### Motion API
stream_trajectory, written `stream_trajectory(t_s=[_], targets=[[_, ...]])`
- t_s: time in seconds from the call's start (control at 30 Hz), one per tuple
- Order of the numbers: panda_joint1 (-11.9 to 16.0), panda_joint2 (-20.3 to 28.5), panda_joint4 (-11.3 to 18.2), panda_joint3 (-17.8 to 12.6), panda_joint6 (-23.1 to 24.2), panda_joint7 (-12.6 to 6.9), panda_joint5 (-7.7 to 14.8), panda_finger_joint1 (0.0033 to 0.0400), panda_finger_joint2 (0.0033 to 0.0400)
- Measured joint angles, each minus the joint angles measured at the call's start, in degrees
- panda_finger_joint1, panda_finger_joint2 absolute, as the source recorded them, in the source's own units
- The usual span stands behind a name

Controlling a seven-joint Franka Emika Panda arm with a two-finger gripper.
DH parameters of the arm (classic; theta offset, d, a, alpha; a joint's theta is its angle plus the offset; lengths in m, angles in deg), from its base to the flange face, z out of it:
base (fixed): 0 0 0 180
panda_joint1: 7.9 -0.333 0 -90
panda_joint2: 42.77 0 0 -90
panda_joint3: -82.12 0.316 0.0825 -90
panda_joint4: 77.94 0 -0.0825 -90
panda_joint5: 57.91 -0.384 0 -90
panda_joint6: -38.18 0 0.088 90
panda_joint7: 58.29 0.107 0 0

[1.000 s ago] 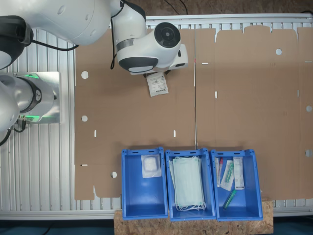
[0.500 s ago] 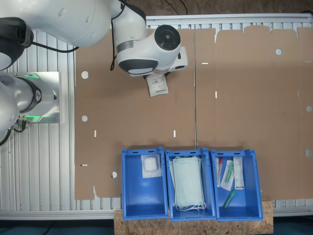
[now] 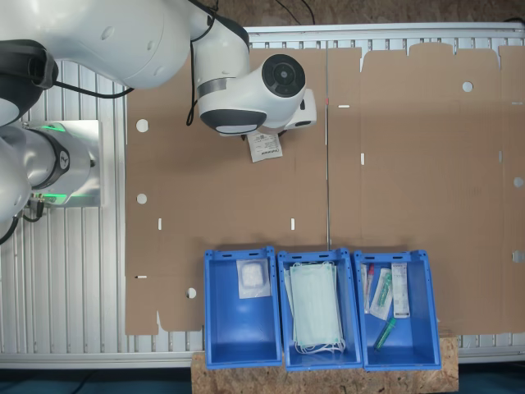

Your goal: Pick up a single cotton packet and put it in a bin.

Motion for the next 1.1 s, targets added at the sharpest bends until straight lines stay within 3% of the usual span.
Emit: stream_trajectory(t_s=[0.47, 1.1], targets=[[1.76, -0.17, 0.0, -0.1, 0.0, -0.8, 0.0, 0.04, 0.04], [2.05, -0.35, 0.0, -0.11, 0.0, -1.74, 0.0, 0.04, 0.04]])
